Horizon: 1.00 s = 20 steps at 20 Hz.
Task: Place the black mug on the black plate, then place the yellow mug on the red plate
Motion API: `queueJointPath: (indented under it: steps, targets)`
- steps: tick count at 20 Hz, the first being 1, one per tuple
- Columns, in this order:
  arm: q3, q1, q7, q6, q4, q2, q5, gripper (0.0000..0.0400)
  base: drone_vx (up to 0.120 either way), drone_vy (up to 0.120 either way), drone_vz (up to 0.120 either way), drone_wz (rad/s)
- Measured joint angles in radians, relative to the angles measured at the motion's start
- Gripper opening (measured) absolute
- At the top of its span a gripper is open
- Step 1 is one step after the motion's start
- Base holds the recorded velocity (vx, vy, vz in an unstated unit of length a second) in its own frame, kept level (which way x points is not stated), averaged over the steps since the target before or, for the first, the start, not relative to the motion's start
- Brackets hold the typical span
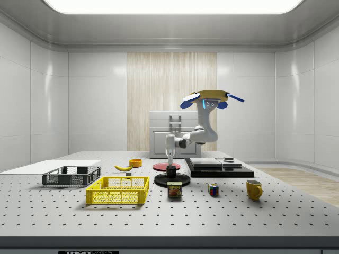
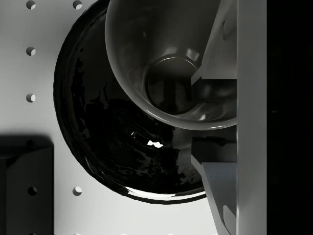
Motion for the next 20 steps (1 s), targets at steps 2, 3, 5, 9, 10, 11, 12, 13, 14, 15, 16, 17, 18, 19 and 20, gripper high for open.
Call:
queueJointPath:
  steps: [2, 3, 5, 9, 10, 11, 12, 13, 14, 15, 16, 17, 18, 19, 20]
  targets:
    - [-0.015, 0.008, -0.001, 0.003, -0.006, -0.001, -0.014, 0.0100, 0.000, 0.000, 0.000, 0.000]
    - [-0.021, 0.014, -0.002, 0.004, -0.011, -0.001, -0.021, 0.0100, 0.000, 0.000, 0.000, 0.000]
    - [-0.031, 0.024, -0.003, 0.005, -0.019, -0.002, -0.031, 0.0100, 0.000, 0.000, 0.000, 0.000]
    - [-0.050, 0.033, -0.005, 0.006, -0.026, 0.000, -0.050, 0.0100, 0.000, 0.000, 0.000, 0.000]
    - [-0.056, 0.034, -0.005, 0.007, -0.026, 0.000, -0.056, 0.0100, 0.000, 0.000, 0.000, 0.000]
    - [-0.060, 0.035, -0.006, 0.008, -0.026, 0.001, -0.061, 0.0166, 0.000, 0.000, 0.000, 0.000]
    - [-0.064, 0.036, -0.006, 0.008, -0.026, 0.002, -0.065, 0.0218, 0.000, 0.000, 0.000, 0.000]
    - [-0.065, 0.037, -0.006, 0.007, -0.027, 0.003, -0.066, 0.0258, 0.000, 0.000, 0.000, 0.000]
    - [-0.061, 0.039, -0.007, 0.004, -0.029, 0.004, -0.063, 0.0289, 0.000, 0.000, 0.000, 0.000]
    - [-0.054, 0.041, -0.007, 0.000, -0.031, 0.005, -0.057, 0.0314, 0.000, 0.000, 0.000, 0.000]
    - [-0.045, 0.044, -0.008, -0.004, -0.034, 0.007, -0.048, 0.0333, 0.000, 0.000, 0.000, 0.000]
    - [-0.033, 0.047, -0.008, -0.009, -0.037, 0.008, -0.037, 0.0348, 0.000, 0.000, 0.000, 0.000]
    - [-0.020, 0.050, -0.009, -0.014, -0.040, 0.010, -0.025, 0.0359, 0.000, 0.000, 0.040, 0.000]
    - [-0.009, 0.052, -0.009, -0.019, -0.043, 0.011, -0.014, 0.0368, 0.000, 0.000, 0.120, 0.000]
    - [0.001, 0.054, -0.010, -0.023, -0.045, 0.012, -0.005, 0.0375, 0.000, 0.000, 0.120, 0.000]
